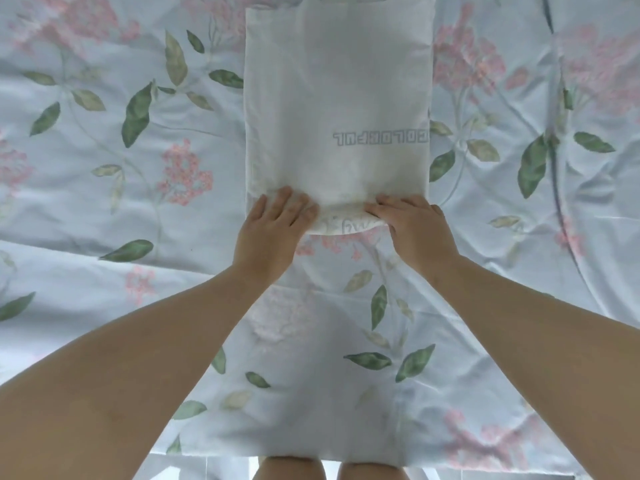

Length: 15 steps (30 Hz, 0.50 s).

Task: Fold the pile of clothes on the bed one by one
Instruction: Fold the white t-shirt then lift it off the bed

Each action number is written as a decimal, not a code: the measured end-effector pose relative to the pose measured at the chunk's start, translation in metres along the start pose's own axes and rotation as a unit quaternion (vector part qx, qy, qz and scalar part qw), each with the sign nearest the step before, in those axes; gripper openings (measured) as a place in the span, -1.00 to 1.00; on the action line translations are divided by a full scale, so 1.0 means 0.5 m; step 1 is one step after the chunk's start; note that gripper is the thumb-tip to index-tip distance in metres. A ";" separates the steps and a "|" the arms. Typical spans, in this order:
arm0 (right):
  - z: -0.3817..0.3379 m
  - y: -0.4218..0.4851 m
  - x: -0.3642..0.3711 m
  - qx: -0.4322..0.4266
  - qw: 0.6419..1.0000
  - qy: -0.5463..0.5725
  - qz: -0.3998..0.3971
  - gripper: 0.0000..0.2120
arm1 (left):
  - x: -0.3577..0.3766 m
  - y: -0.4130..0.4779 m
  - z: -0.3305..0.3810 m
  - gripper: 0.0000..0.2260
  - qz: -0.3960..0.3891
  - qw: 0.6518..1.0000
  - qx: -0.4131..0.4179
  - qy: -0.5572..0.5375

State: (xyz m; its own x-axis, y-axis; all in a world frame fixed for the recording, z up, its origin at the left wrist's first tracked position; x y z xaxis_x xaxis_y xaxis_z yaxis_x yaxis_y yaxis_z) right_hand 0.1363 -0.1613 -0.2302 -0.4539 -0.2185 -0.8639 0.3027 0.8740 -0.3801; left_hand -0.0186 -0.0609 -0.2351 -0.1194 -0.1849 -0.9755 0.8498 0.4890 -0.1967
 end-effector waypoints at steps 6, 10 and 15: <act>0.001 -0.067 0.001 0.042 0.996 0.053 -0.050 -0.58 | -0.060 -0.025 0.025 -0.65 0.005 0.995 0.048 -0.085; -0.020 -0.150 0.053 0.042 0.952 0.101 -0.285 -0.63 | -0.021 -0.089 0.029 -0.67 -0.328 0.939 -0.010 -0.104; 0.029 -0.102 0.012 0.123 0.931 0.224 -0.260 -0.73 | -0.046 -0.044 0.000 -0.61 -0.342 0.896 -0.120 -0.257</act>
State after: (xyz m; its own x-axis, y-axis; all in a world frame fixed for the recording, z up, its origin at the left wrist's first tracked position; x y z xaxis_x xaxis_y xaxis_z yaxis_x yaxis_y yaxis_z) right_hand 0.1300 -0.2135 -0.2208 -0.8800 -0.3332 -0.3385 0.1022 0.5631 -0.8200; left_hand -0.0343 -0.0674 -0.2083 -0.2658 -0.8490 -0.4567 0.5257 0.2695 -0.8069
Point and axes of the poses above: each hand's wrist, its own y-axis towards the middle knuckle, its own x-axis out of the palm, z = x × y, the point moved 8 cm from there along y, towards the middle knuckle, and after that the axes turned 3 degrees about -x, right-handed, at the moved point
